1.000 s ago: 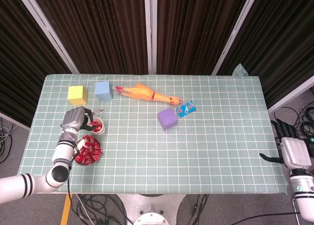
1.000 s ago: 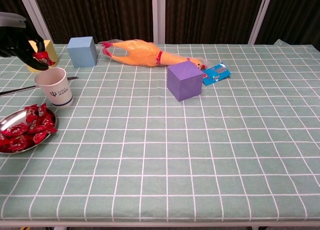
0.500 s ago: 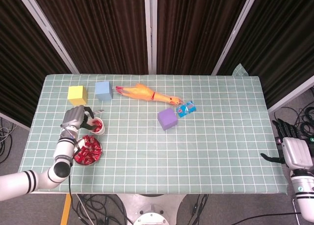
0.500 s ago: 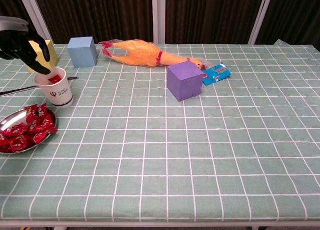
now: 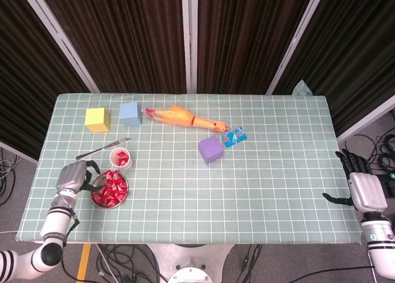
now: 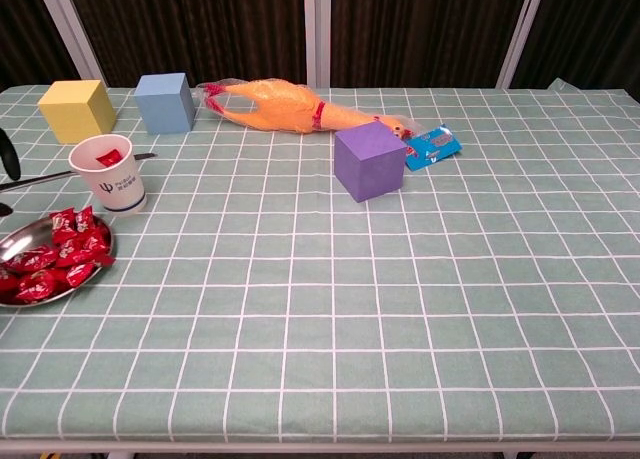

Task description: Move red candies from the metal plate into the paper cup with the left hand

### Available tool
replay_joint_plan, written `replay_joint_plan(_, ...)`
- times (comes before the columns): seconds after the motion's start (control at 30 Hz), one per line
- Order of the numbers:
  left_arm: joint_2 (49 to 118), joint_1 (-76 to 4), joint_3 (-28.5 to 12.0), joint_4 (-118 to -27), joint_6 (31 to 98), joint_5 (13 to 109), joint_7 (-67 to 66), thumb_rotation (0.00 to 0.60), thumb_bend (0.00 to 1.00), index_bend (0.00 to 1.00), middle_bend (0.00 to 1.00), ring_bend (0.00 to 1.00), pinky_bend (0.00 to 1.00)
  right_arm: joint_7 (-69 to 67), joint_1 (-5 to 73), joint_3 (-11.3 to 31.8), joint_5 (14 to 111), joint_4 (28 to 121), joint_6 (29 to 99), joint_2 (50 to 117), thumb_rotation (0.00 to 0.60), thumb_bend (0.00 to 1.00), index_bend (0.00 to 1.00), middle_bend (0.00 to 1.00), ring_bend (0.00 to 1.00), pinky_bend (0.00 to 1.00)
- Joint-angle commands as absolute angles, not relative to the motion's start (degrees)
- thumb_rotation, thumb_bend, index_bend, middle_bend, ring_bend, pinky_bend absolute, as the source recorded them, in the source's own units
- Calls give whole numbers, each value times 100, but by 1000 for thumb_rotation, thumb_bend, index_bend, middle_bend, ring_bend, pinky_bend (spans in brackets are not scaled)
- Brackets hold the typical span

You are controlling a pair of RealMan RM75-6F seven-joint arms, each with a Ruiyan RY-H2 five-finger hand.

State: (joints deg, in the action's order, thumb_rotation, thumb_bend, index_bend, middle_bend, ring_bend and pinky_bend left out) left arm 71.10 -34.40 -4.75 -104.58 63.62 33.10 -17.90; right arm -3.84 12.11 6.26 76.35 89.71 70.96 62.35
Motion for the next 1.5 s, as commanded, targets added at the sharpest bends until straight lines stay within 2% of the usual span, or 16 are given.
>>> replay_joint_plan(0.03,7053,-3204,-233,-10432,6296,3617,-1653,600,172,511,1000,1000,1000,-383,1210,629,7628,8974,7098,6231,513,0,0,0,0,0)
replay_joint_plan(0.3,7187,-3089,-127,-10412,6095,3873,-1619,600,171,513,1000,1000,1000,-358,1221,615,7651,9011,7090,6234,514,0,0,0,0,0)
replay_joint_plan(0.83,8026,-3281,-403,-9699,5936,4010,-1749,600,187,552,1000,1000,1000,-341,1218,613,7540,8958,7026,6234,514,0,0,0,0,0)
replay_joint_plan(1.5,8220,-3246,-484,-9390,5696,4048,-1687,600,210,560,1000,1000,1000,-273,1264,623,7440,8905,6914,6280,511,0,0,0,0,0)
